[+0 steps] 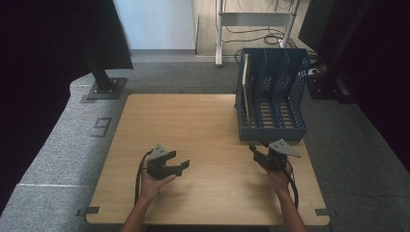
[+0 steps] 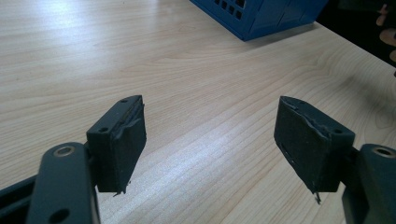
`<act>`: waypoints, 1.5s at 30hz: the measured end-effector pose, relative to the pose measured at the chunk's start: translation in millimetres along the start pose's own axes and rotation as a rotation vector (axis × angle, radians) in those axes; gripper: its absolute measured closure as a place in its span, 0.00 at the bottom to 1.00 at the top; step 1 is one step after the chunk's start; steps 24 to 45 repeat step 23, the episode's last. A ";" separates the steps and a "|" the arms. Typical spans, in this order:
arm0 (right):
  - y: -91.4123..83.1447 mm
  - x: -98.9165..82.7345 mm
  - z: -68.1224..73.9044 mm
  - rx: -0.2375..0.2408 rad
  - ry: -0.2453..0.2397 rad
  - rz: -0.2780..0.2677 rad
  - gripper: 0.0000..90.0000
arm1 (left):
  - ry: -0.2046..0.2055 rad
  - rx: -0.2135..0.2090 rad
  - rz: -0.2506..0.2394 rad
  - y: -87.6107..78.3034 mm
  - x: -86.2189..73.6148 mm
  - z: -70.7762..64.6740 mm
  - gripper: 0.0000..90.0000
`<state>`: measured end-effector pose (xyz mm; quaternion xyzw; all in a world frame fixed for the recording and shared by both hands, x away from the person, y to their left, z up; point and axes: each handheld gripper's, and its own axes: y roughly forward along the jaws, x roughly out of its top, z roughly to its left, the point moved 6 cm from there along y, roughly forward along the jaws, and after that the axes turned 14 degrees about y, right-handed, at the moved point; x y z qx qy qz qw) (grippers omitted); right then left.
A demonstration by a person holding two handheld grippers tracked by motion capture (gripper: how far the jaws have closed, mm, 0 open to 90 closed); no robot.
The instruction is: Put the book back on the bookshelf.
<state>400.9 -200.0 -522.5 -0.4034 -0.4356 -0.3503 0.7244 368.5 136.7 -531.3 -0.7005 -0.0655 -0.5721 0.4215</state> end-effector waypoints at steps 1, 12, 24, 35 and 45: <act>-0.5 -2.1 -0.3 0.003 0.002 0.003 0.52 | 0.000 0.000 0.002 0.3 -0.3 0.0 0.28; -2.4 -15.9 -3.8 0.008 -0.012 0.045 0.52 | 0.000 0.009 0.008 0.1 -1.9 2.2 0.28; -0.3 -19.6 -0.1 0.014 -0.030 0.062 0.49 | 0.005 0.004 0.015 1.6 -3.0 1.2 0.28; -0.3 -19.6 -0.1 0.014 -0.030 0.062 0.49 | 0.005 0.004 0.015 1.6 -3.0 1.2 0.28; -0.3 -19.6 -0.1 0.014 -0.030 0.062 0.49 | 0.005 0.004 0.015 1.6 -3.0 1.2 0.28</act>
